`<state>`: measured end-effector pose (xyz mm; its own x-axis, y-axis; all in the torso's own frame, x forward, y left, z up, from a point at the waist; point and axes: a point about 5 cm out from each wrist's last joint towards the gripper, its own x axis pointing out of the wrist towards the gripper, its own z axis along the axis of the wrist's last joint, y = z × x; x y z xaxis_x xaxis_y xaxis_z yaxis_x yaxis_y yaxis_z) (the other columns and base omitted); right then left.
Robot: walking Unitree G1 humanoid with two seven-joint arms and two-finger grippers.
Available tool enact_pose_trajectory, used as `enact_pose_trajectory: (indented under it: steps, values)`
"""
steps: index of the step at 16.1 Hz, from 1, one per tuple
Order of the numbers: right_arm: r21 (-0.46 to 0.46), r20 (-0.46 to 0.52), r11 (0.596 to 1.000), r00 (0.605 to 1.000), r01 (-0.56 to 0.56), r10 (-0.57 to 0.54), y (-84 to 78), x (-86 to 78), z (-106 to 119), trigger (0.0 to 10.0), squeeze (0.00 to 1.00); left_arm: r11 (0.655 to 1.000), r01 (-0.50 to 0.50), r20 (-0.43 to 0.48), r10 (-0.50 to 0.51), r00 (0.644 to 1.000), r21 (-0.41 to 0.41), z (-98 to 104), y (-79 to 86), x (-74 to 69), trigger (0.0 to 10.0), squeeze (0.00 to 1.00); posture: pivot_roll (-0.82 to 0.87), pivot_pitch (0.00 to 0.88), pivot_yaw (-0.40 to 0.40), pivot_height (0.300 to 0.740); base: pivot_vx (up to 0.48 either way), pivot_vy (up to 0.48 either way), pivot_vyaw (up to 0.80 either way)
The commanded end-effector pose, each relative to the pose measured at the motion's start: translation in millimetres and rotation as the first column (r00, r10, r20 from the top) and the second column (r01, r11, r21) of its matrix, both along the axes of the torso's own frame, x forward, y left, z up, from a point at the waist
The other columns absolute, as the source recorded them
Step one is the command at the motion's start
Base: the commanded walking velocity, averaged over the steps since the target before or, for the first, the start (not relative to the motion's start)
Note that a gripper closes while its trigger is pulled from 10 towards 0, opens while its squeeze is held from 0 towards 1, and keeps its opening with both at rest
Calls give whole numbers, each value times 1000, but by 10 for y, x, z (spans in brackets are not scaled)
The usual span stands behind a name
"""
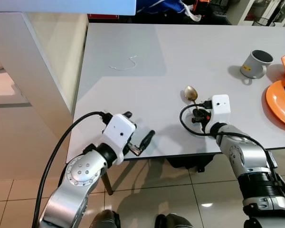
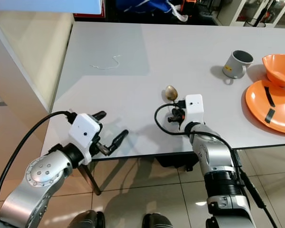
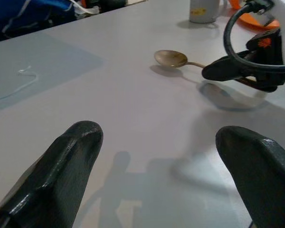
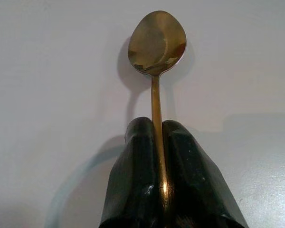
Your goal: Setting the table
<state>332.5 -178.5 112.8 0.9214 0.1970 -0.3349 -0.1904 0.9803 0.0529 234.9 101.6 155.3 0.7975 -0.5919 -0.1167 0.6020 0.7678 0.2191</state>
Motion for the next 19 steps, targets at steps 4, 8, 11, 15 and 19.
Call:
enact_pose_trajectory:
  steps: [4, 8, 11, 15, 19]
  values:
    - [-84, -14, 994, 997, 70, -71, -122, 58, -64, 10000, 0, 995, 101, -26, -101, 995, -1, 16, -106, -105, 10000, 0, 122, 156, -38, 740, 0, 0, 0]
    - [-115, -23, 990, 996, 88, -91, -254, 100, -81, 10000, 0, 993, 115, -32, -115, 993, 7, 15, -98, -109, 10000, 0, 129, 158, -33, 740, 0, 0, 0]
    - [-133, -29, 988, 996, 83, -88, -347, 137, -99, 10000, 0, 993, 121, -36, -120, 992, 14, 23, -83, -109, 10000, 0, 136, 156, -35, 740, 0, 0, 0]
    - [-118, -41, 990, 996, 74, -79, -426, 169, -97, 10000, 0, 989, 144, -40, -145, 989, -8, 48, -75, -130, 10000, 0, 142, 152, -38, 740, 0, 0, 0]
    - [-95, -39, 993, 997, 69, -73, -417, 197, -94, 10000, 894, 988, 151, -41, -151, 988, -9, 51, -80, -125, 10000, 0, 141, 147, -36, 740, 0, 0, 0]
